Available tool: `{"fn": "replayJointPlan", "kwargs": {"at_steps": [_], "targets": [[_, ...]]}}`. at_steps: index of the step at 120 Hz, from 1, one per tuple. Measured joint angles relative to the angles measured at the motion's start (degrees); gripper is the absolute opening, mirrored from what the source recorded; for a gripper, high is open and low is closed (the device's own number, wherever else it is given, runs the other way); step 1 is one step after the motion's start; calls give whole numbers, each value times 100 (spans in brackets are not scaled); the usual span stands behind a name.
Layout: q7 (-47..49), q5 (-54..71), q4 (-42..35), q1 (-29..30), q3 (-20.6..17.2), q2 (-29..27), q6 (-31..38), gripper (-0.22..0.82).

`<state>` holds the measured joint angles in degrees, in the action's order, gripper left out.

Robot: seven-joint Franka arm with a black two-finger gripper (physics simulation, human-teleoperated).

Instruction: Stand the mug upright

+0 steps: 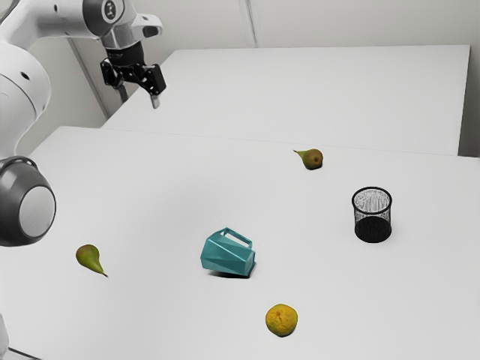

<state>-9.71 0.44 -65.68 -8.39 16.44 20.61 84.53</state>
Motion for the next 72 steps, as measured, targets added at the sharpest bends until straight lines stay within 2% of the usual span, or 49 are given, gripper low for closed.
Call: {"fn": "replayJointPlan", "kwargs": {"at_steps": [34, 57, 72], "targets": [[-9, -110, -168, -57, 58, -151, -307, 60], [44, -557, -2466, -118, 28, -1358, 278, 60], [53, -1030, -3682, -99, 34, -1886, 855, 60]]}}
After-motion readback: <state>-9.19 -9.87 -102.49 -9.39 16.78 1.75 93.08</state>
